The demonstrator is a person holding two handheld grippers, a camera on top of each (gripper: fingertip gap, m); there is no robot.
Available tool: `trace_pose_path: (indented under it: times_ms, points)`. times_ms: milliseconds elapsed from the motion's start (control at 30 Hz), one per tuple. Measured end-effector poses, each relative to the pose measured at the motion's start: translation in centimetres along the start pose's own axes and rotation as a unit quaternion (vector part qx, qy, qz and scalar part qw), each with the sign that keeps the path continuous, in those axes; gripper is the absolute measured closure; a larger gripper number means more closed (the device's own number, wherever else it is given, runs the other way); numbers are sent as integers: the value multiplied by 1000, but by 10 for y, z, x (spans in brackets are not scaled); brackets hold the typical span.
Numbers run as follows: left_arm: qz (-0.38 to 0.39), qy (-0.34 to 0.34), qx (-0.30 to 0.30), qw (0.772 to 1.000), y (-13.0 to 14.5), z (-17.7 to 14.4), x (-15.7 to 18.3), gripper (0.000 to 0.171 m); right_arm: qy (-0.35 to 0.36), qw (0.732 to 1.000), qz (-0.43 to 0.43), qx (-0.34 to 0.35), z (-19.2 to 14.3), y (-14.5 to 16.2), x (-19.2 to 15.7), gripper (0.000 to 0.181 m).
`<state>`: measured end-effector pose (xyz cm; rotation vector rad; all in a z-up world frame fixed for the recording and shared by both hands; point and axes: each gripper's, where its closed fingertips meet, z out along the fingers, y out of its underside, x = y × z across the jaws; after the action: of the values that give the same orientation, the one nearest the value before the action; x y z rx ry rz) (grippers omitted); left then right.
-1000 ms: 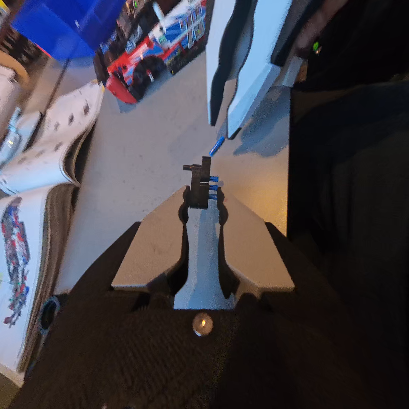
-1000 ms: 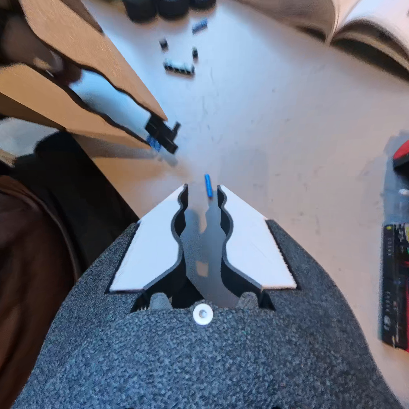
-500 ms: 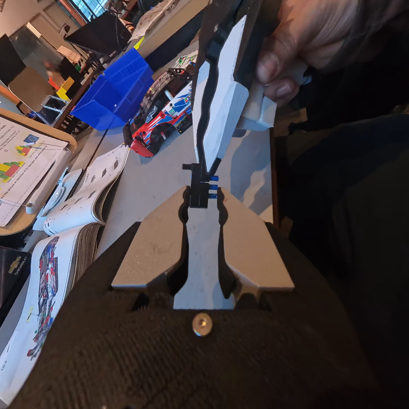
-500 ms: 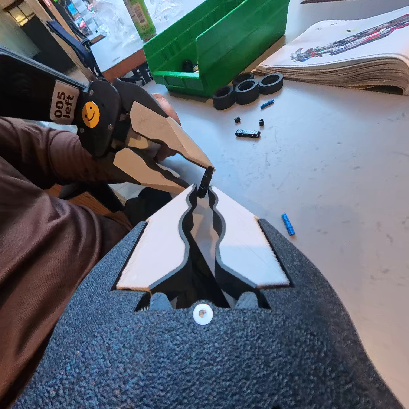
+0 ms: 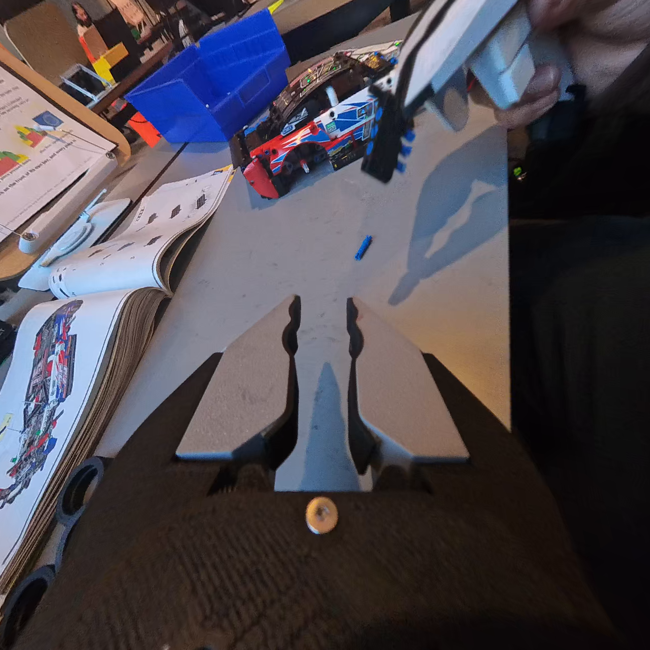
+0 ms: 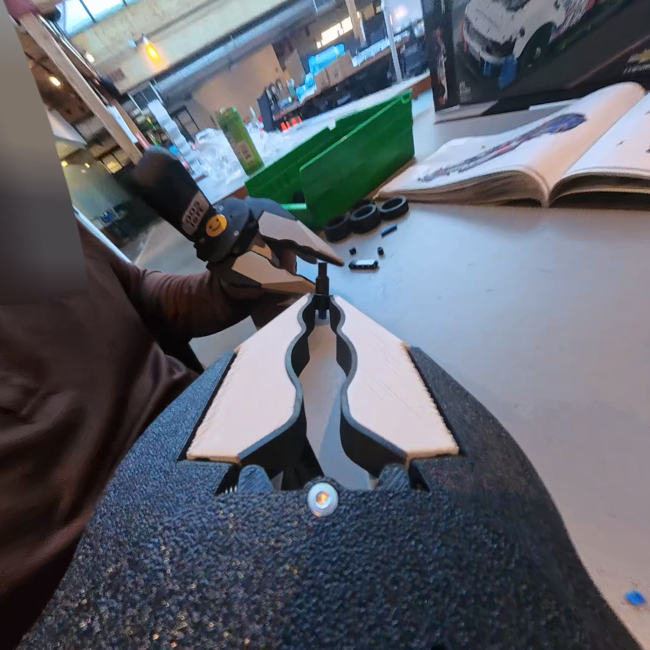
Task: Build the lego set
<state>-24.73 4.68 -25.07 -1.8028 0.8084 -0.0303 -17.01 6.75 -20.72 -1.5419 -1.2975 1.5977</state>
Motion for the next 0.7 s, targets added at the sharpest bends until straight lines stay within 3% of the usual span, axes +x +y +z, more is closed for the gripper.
trace_pose_path:
  times_ms: [200, 367, 567, 700]
  points:
    - [-51, 17, -2, 999, 1, 11, -13, 143, 2, 997, -26, 67, -18, -32, 19, 174]
    - [-100, 31, 22, 994, -5, 16, -26, 146, 6, 994, -68, 87, -13, -50, 33, 174]
    - [-91, 21, 30, 995, -7, 15, -27, 148, 3, 992, -110, 69, 10, -61, 42, 174]
    - [-76, 15, 24, 997, -6, 16, -26, 151, 8, 993, -106, 51, 18, -52, 51, 174]
